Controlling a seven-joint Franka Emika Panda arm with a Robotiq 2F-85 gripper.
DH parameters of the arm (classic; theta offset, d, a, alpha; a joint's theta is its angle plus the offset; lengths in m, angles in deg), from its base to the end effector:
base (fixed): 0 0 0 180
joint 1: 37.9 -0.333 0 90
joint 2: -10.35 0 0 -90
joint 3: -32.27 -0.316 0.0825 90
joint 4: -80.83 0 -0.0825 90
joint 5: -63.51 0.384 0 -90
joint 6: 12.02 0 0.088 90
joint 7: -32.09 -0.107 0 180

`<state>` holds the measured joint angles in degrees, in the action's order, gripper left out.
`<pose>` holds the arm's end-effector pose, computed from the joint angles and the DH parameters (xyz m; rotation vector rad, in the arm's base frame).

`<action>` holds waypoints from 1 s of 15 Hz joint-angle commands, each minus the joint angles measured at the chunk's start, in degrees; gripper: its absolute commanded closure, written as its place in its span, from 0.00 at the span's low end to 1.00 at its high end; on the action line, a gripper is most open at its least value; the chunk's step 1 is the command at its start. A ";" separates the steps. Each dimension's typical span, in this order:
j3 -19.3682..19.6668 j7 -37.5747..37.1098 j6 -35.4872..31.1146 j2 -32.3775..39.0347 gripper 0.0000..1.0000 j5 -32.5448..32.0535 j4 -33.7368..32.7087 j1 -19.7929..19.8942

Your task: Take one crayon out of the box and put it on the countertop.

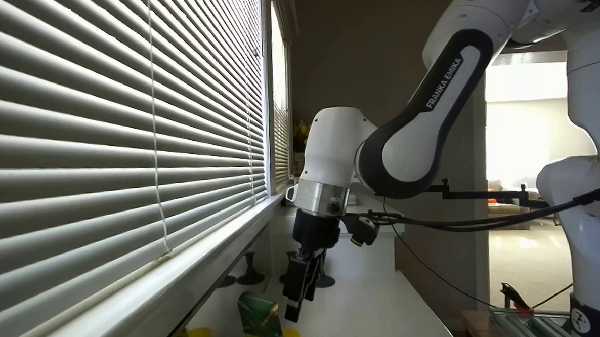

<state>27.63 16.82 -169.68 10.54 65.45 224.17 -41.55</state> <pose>0.4847 0.0692 0.3067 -3.0443 0.2312 -0.3651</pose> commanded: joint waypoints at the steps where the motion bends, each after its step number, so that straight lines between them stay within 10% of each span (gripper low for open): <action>1: 0.53 -3.54 -0.49 2.80 0.38 -2.08 -3.01 -0.10; 8: 2.06 -5.83 -0.52 5.40 0.65 -2.14 -5.30 -0.39; 15: 2.32 -6.42 -0.42 6.63 0.59 -1.76 -6.04 -1.38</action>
<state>29.47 13.12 -169.69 16.05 65.41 219.39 -41.94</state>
